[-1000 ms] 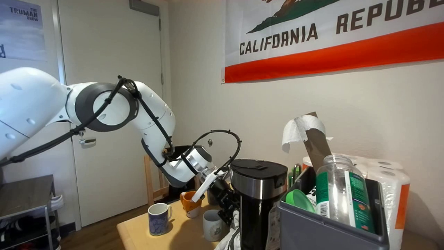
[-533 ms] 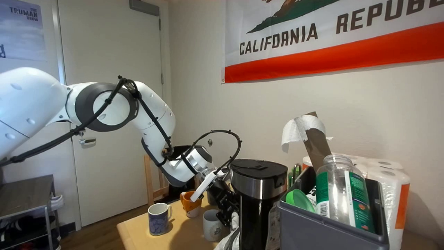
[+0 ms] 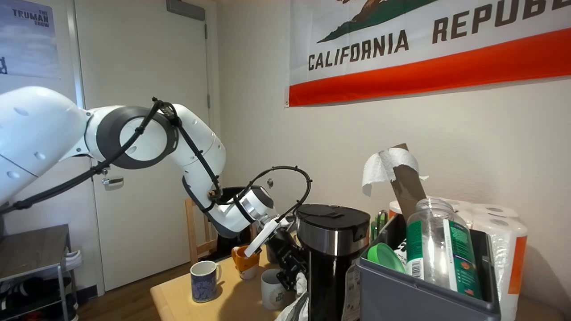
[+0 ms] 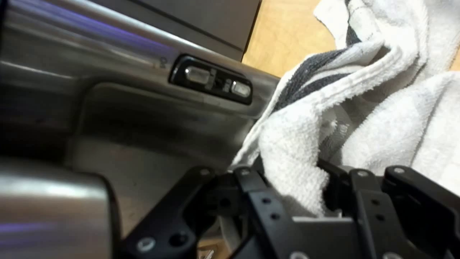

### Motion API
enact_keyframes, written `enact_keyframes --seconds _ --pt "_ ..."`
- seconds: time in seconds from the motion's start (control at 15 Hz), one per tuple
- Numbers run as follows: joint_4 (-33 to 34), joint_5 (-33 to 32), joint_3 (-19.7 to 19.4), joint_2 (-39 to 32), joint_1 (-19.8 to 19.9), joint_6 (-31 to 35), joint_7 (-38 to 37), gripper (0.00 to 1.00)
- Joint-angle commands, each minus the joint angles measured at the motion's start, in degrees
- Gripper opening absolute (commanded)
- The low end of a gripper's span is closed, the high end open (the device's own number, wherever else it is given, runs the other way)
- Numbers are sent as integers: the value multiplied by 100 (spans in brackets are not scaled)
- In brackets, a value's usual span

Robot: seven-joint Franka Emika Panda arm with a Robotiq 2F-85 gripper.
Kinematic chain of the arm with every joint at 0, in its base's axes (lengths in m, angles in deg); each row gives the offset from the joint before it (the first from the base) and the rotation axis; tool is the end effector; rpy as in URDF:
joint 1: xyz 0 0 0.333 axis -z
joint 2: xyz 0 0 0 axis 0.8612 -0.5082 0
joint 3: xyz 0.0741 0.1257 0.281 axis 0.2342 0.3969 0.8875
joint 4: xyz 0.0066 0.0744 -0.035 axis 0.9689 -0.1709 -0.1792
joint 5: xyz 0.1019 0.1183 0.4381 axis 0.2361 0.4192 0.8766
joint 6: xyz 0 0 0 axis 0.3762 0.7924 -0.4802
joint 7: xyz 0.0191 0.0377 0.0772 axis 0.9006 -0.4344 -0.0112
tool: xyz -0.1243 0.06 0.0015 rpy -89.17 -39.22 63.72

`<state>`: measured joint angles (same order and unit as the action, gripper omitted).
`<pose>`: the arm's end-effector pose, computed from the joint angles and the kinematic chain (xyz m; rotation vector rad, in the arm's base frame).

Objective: Use the towel to wipe the coffee marker

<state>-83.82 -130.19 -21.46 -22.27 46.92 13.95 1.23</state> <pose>0.7191 0.0760 0.0834 2.0947 0.4495 -0.2567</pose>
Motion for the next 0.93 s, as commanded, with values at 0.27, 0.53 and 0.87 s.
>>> enact_keyframes --seconds 0.27,0.53,0.87 --pt "41 -280 -78 32 -49 503 -120 5" --pt "22 39 -2 83 3 168 212 5" --pt "7 662 84 159 61 -259 840 5"
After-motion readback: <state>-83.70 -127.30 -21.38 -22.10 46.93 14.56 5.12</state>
